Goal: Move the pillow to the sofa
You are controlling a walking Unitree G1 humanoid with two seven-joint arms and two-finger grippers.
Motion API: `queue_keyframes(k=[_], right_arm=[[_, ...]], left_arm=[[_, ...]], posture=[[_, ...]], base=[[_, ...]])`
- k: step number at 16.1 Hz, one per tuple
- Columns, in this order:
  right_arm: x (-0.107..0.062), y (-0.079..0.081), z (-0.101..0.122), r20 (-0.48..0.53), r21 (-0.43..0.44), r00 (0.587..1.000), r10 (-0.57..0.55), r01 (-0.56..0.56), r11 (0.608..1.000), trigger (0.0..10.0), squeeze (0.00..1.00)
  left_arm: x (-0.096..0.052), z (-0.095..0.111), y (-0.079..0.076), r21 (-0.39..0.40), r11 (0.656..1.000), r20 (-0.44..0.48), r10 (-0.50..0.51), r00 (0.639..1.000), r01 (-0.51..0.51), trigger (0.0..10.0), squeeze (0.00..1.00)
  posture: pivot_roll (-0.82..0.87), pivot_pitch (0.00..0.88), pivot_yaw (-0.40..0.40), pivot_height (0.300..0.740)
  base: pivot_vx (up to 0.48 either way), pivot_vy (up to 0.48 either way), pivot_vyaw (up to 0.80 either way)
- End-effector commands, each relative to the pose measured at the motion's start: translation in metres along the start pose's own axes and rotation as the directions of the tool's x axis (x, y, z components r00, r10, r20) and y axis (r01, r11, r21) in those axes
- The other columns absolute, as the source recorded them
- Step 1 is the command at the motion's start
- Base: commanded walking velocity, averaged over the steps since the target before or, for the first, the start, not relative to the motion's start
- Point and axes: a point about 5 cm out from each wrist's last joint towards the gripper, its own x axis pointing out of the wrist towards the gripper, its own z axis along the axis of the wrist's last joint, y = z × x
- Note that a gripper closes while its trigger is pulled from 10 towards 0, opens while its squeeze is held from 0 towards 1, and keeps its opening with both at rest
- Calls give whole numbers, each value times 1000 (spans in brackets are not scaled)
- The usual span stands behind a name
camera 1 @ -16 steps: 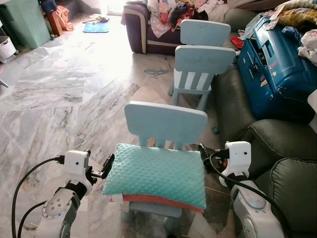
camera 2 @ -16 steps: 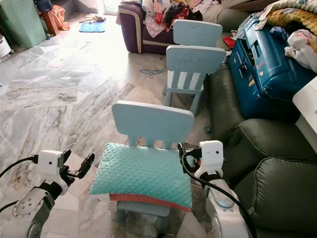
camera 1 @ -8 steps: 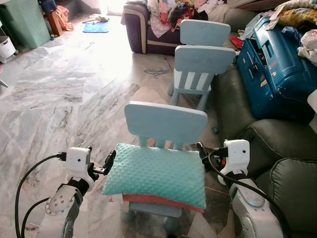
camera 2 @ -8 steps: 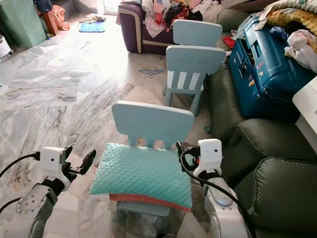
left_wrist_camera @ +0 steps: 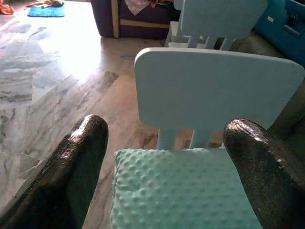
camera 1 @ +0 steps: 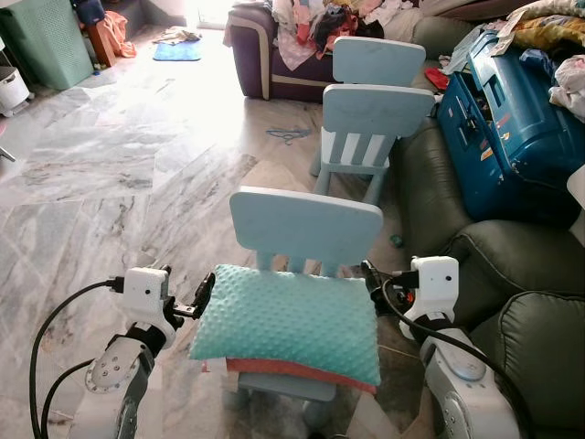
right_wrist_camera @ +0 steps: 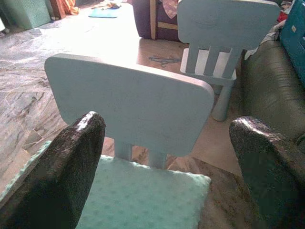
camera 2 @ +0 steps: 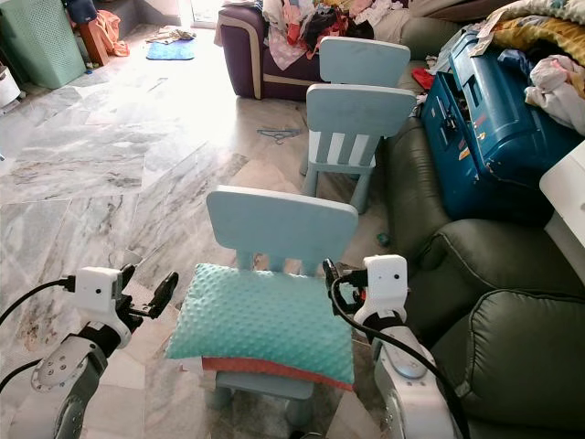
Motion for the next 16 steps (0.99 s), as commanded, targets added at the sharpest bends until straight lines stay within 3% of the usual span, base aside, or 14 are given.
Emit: queue_keyframes(k=[1, 16], right_arm=[[1, 0, 1, 7, 2, 1000, -4, 4, 1000, 10000, 0], [5, 2, 1, 18, 3, 1000, 0, 0, 1000, 10000, 0]], left_arm=[[1, -3, -2, 6, 1000, -12, -7, 1000, 7, 10000, 0], [3, -4, -6, 14, 1000, -8, -11, 1000, 11, 10000, 0]], posture=[[-30, 95, -45, 740], [-22, 80, -49, 740]], base=[[0, 0, 0], [0, 0, 0]])
